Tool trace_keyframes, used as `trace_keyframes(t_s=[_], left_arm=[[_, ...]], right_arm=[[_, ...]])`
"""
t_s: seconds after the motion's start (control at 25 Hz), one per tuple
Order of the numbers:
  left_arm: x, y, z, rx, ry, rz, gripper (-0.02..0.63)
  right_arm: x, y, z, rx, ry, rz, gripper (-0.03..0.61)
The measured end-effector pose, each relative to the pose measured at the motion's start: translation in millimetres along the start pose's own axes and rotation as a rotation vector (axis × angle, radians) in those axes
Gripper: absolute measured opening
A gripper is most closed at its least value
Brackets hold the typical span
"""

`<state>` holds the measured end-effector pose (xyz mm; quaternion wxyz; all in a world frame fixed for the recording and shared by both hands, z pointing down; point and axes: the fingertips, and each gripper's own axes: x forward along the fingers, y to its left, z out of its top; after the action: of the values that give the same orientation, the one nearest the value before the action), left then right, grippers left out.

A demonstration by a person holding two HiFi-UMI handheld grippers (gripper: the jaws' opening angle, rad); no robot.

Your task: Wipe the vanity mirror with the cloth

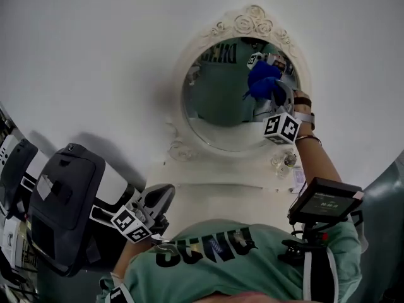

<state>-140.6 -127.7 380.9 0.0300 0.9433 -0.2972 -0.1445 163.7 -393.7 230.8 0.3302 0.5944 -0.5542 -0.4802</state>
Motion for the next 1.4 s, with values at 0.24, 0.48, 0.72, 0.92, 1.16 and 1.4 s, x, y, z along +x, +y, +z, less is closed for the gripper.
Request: trace_keyframes(t_s=[0.24, 0.48, 0.72, 0.92, 1.16, 1.4], left_arm=[[1.2, -3.5, 10.9, 0.025, -0.034, -0.010, 0.009], [-8.2, -1.0, 16.0, 0.029, -0.051, 0.010, 0.009], [-15.5, 1.1, 24.0, 0.032, -0.064, 0.036, 0.009], [-4.9, 11.0, 15.3, 0.021, -0.060, 0.041, 0.009], [10.9, 28.5, -11.3, -0.022, 0.018, 0.036, 0.009], [23.5, 37.0, -38.0, -0.063, 0.093, 0.016, 0.009]], right_arm=[[27.1, -88.7, 13.5, -0.086, 0.058, -0.203, 0.049], [40.4, -80.8, 3.6, -0.165, 0.125, -0.240, 0.049], [45.6, -86.1, 1.1, -0.128, 0.151, -0.268, 0.049], [55.8, -81.7, 3.5, -0.112, 0.094, -0.249, 0.049], [66.8, -11.9, -20.2, -0.064, 0.092, -0.160, 0.049], [42.8, 94.8, -62.1, -0.078, 0.129, -0.040, 0.049]])
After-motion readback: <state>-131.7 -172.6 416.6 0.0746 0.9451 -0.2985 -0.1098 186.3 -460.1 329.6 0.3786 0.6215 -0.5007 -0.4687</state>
